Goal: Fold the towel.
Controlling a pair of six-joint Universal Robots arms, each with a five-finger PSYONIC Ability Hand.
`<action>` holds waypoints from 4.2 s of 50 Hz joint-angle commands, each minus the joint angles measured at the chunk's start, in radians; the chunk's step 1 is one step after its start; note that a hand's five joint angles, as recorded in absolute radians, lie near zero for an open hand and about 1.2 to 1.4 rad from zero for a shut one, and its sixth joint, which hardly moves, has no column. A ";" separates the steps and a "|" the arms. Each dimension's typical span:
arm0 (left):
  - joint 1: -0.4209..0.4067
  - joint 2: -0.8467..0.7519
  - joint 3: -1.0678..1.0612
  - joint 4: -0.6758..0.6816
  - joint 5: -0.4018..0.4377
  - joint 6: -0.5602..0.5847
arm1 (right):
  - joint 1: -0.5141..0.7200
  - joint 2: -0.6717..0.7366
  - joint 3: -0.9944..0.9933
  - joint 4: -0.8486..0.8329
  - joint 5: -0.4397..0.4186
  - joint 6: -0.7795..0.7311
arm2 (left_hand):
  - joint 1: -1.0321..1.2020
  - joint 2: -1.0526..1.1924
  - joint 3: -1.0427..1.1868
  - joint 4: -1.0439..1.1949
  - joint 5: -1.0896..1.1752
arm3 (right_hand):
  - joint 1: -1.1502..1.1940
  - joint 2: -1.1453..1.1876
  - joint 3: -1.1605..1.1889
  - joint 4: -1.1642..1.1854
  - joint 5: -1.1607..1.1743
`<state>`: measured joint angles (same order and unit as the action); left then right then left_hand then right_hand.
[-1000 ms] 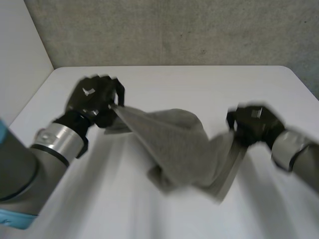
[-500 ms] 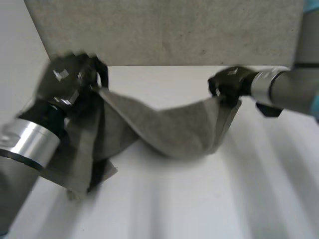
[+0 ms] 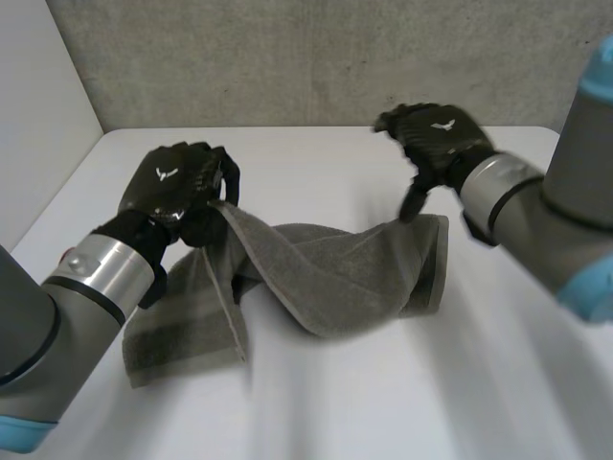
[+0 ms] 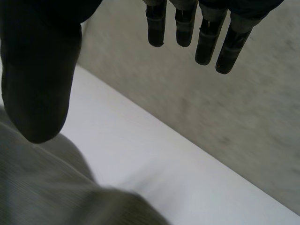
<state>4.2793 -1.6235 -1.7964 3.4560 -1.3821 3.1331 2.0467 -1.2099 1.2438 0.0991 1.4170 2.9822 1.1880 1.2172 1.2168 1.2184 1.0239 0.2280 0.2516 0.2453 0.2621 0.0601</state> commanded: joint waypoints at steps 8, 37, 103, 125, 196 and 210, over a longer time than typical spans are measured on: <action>-0.045 0.070 0.088 -0.115 -0.063 0.001 | 0.217 0.070 0.207 -0.130 0.039 0.436 | 0.208 0.179 0.180 0.178 0.198 | -0.053 -0.077 -0.071 -0.088 -0.060; -0.049 0.083 0.060 -0.109 -0.129 -0.010 | 0.235 0.262 0.301 -0.576 0.379 0.560 | 0.208 0.179 0.180 0.178 0.198 | -0.053 -0.077 -0.071 -0.088 -0.060; -0.053 0.131 0.046 -0.097 -0.160 -0.030 | 0.316 0.197 0.365 -0.576 0.208 0.630 | 0.208 0.179 0.180 0.178 0.198 | -0.053 -0.077 -0.071 -0.088 -0.060; 0.023 0.166 0.035 -0.094 -0.160 -0.056 | 0.116 0.230 0.385 -0.685 0.372 0.423 | 0.208 0.179 0.180 0.178 0.198 | -0.053 -0.077 -0.071 -0.088 -0.060; 0.066 0.042 -0.006 -0.245 -0.098 0.212 | -0.207 -0.114 0.077 0.622 -0.247 -0.681 | 0.208 0.179 0.180 0.178 0.198 | 1.168 1.145 1.151 1.134 1.162; 0.063 -0.317 0.305 -0.235 -0.098 0.412 | -0.148 0.213 -0.270 0.489 -0.073 -0.778 | 0.208 0.179 0.180 0.178 0.198 | 1.168 1.145 1.151 1.134 1.162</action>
<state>4.3464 -1.8230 -1.7015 3.2163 -1.4789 3.5173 1.8517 -1.1035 1.2510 0.7150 1.2752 2.1881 1.1879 1.2178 1.2174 1.2186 1.0292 1.3350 1.3211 1.3374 1.3377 1.1704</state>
